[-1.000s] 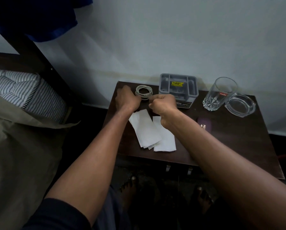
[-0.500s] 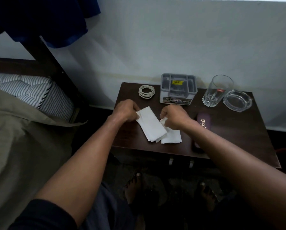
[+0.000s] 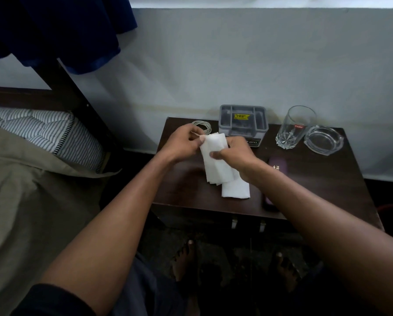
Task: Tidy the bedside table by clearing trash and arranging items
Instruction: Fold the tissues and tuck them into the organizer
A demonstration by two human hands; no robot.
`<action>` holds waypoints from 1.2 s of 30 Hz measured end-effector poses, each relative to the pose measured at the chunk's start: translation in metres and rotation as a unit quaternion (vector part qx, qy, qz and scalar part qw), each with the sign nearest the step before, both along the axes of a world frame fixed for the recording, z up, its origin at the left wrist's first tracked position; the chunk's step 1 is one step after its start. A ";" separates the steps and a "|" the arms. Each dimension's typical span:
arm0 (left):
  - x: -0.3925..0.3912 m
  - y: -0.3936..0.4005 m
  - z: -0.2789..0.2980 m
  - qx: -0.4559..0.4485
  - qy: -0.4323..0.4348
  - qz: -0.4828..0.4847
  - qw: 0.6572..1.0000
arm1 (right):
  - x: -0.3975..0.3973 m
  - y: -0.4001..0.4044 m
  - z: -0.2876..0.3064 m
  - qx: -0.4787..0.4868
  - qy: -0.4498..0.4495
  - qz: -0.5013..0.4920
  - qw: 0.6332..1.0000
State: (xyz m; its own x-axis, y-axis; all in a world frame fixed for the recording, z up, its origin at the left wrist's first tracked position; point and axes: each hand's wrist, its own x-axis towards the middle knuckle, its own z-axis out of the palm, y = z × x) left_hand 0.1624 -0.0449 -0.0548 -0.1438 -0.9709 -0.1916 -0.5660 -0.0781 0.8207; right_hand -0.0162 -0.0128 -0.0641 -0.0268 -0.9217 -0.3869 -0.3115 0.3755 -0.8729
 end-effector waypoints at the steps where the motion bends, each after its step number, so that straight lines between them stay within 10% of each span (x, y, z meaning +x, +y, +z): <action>1: -0.003 0.001 0.004 0.031 0.058 0.023 0.998 | 0.000 0.000 0.002 0.007 -0.031 -0.023 0.999; 4: -0.005 0.005 0.014 0.152 0.169 0.024 0.973 | -0.001 -0.004 0.008 0.013 -0.113 -0.062 0.992; 7: -0.005 0.008 0.008 0.157 0.107 0.001 0.982 | -0.006 -0.011 0.017 0.025 -0.160 -0.015 0.987; 10: -0.007 0.005 -0.002 0.106 0.042 0.063 0.991 | -0.016 -0.013 0.026 0.028 0.044 0.066 0.996; 14: -0.015 0.010 -0.006 0.171 0.012 0.033 0.985 | -0.032 -0.007 0.021 -0.004 0.401 0.168 0.900; 20: -0.022 0.013 -0.001 0.226 0.043 -0.013 0.973 | -0.029 -0.004 0.001 -0.002 0.458 0.183 0.870; 25: -0.005 0.008 -0.004 0.265 0.043 -0.049 0.962 | -0.033 -0.011 -0.008 0.040 0.400 0.164 0.901; 30: -0.002 0.009 -0.004 0.281 0.113 -0.055 0.952 | -0.029 -0.018 -0.009 0.076 0.140 0.043 0.986; 36: -0.011 0.008 -0.001 0.255 0.103 0.005 0.961 | -0.026 -0.022 0.004 0.091 -0.093 -0.038 0.991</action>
